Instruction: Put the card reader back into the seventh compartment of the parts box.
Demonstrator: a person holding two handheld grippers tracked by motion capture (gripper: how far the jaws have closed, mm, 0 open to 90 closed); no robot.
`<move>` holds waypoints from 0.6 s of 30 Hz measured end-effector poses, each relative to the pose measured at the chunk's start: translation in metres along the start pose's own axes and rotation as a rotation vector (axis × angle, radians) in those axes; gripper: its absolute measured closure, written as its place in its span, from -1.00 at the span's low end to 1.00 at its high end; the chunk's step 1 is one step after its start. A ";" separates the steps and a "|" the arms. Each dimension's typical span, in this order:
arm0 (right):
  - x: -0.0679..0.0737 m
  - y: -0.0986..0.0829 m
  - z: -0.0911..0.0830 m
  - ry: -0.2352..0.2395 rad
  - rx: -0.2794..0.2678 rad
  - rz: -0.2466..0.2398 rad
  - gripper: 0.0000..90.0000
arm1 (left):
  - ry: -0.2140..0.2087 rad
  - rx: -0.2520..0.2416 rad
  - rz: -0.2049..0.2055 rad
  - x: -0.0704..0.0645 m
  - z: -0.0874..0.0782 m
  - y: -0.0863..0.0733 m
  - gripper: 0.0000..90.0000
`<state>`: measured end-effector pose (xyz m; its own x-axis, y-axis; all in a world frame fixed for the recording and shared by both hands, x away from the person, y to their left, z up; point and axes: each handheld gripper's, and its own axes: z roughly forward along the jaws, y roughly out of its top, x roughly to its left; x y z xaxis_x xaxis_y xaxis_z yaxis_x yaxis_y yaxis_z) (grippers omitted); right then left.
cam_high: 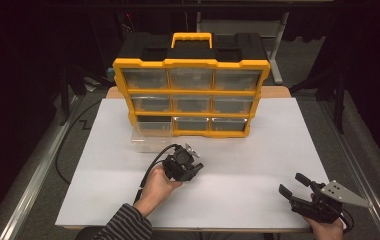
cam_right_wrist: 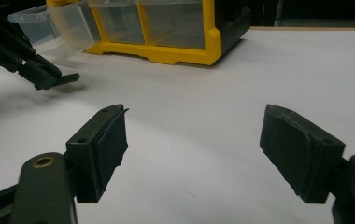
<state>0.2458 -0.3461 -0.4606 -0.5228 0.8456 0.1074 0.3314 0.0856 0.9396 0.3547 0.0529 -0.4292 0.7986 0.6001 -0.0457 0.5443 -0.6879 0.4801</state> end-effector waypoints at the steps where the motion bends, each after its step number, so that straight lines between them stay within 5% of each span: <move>1: 0.000 0.000 0.000 -0.001 -0.002 -0.001 -0.47 | 0.001 -0.004 -0.002 0.000 -0.001 0.000 0.62; 18: 0.000 0.000 0.000 0.005 -0.001 0.002 -0.47 | 0.029 -0.054 -0.042 0.010 -0.022 0.002 0.61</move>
<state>0.2463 -0.3461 -0.4608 -0.5258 0.8434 0.1108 0.3316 0.0833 0.9397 0.3586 0.0664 -0.4096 0.7669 0.6404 -0.0419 0.5622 -0.6390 0.5250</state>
